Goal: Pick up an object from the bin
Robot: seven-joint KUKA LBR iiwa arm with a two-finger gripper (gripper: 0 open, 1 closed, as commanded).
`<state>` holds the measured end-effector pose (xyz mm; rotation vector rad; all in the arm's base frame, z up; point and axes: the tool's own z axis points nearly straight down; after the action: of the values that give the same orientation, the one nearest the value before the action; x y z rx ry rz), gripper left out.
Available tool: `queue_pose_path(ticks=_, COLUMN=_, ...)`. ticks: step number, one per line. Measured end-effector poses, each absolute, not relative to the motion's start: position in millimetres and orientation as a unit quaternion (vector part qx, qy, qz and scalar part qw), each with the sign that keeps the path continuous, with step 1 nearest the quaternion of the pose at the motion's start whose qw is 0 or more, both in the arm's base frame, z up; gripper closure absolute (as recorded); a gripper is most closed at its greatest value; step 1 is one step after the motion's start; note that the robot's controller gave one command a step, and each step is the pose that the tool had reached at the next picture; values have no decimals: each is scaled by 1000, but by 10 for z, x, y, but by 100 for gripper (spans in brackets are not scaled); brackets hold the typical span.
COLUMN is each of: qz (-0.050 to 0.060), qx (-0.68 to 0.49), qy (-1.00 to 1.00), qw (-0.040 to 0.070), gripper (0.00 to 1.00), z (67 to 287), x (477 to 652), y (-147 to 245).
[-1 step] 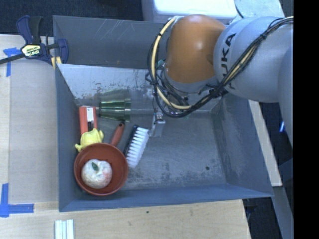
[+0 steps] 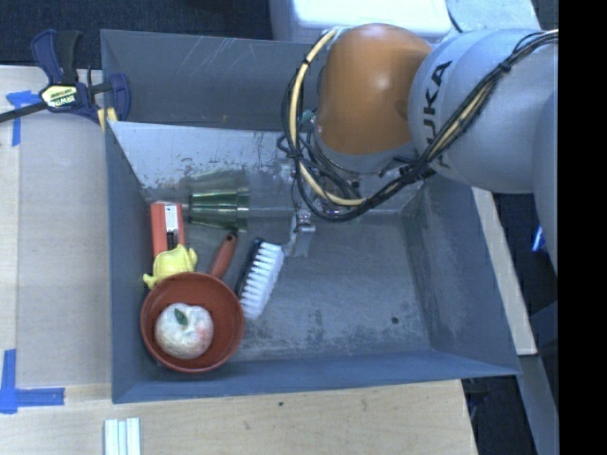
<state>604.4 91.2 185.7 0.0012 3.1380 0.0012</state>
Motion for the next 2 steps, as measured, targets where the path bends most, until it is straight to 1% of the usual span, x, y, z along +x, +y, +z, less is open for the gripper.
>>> queue_pose_path(ticks=1, qz=0, qx=-278, qy=960, qw=3, gripper=0, z=873, x=5783, y=994)
queue_pose_path(ticks=2, qz=1, qx=-230, qy=973, qw=4, gripper=0, z=1062, x=5703, y=1069)
